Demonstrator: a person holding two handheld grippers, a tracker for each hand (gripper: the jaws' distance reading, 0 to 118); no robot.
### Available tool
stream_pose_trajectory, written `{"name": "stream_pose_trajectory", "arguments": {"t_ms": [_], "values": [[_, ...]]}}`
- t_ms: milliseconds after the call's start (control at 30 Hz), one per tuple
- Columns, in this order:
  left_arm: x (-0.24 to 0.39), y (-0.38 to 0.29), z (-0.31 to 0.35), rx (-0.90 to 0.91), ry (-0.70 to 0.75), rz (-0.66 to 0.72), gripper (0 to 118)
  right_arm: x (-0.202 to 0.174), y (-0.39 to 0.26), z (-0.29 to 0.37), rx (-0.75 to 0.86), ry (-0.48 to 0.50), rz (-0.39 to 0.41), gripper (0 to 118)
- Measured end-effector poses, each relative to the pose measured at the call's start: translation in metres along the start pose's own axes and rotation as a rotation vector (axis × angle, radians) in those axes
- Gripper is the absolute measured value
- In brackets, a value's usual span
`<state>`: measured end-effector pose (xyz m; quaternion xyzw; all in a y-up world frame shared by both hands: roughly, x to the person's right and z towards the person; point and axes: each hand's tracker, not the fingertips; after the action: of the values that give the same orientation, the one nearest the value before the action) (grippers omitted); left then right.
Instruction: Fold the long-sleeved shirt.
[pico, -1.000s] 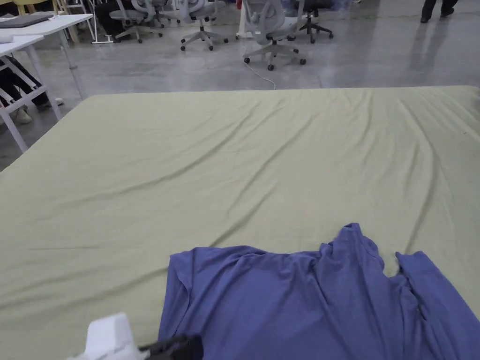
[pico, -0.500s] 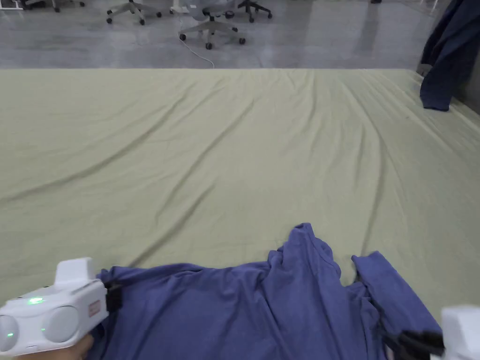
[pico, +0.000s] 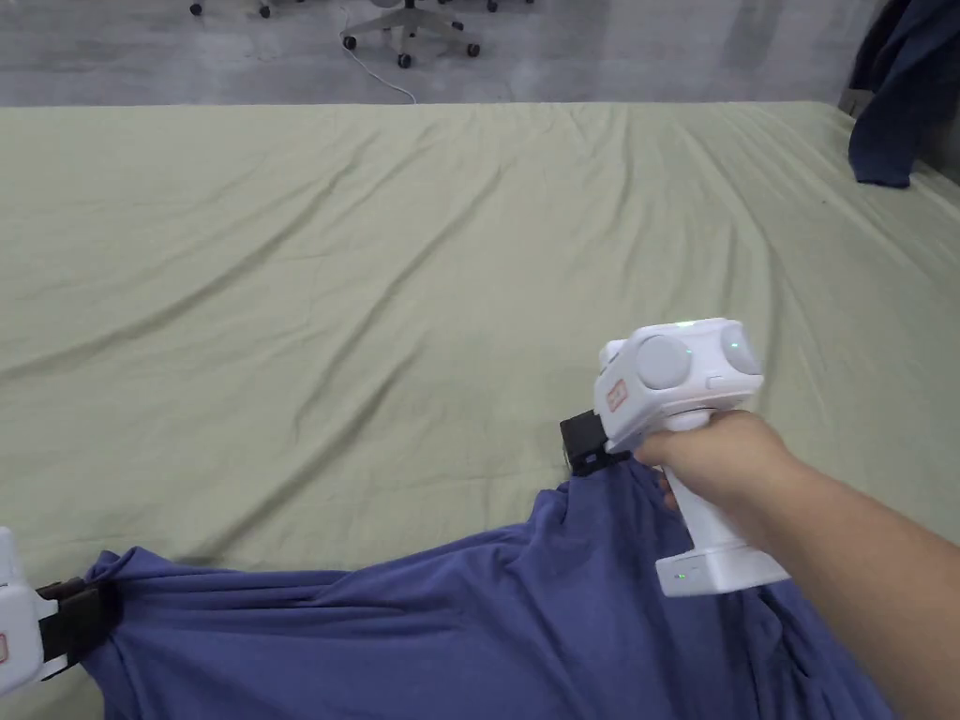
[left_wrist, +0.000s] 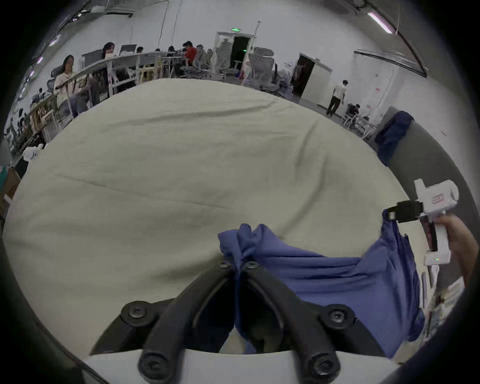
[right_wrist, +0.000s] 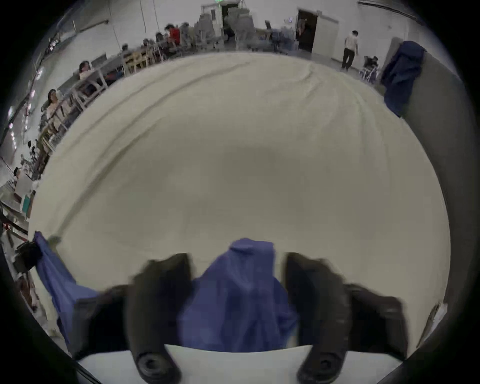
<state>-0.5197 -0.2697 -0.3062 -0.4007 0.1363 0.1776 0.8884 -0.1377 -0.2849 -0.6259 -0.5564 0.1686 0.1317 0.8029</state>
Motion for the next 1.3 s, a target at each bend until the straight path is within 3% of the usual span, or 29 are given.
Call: {"name": "stream_pose_trajectory", "arguments": {"t_ms": [33, 67, 133, 200, 300, 533, 667, 800, 967, 1300], "values": [[-0.001, -0.002, 0.0, -0.004, -0.008, 0.012, 1, -0.004, 0.0, -0.005, -0.024, -0.004, 0.018, 38], [-0.004, 0.0, -0.003, -0.008, -0.01, 0.026, 1, -0.009, -0.005, 0.0, -0.001, -0.013, 0.023, 37], [-0.005, -0.003, -0.003, -0.012, -0.011, 0.041, 1, -0.008, -0.005, 0.011, 0.021, -0.014, 0.059, 11], [-0.006, 0.001, 0.003, -0.007, -0.018, 0.058, 1, -0.002, -0.014, 0.046, 0.118, -0.041, 0.047, 11], [-0.002, 0.009, 0.032, 0.05, -0.061, 0.082, 1, 0.011, -0.034, 0.113, 0.295, -0.062, 0.123, 11], [0.015, 0.031, 0.163, 0.277, -0.161, 0.106, 1, 0.051, -0.147, 0.316, 0.634, 0.071, 0.054, 11], [0.032, 0.044, 0.254, 0.435, -0.219, 0.104, 1, 0.058, -0.203, 0.421, 0.814, 0.042, 0.055, 11], [0.053, 0.06, 0.339, 0.606, -0.27, 0.091, 1, 0.065, -0.237, 0.513, 1.008, 0.058, -0.002, 11], [0.074, 0.087, 0.413, 0.769, -0.318, 0.075, 1, 0.071, -0.248, 0.594, 1.172, 0.004, -0.035, 11], [0.105, 0.159, 0.487, 0.904, -0.369, 0.068, 1, 0.091, -0.193, 0.686, 1.245, -0.037, -0.062, 11]]}}
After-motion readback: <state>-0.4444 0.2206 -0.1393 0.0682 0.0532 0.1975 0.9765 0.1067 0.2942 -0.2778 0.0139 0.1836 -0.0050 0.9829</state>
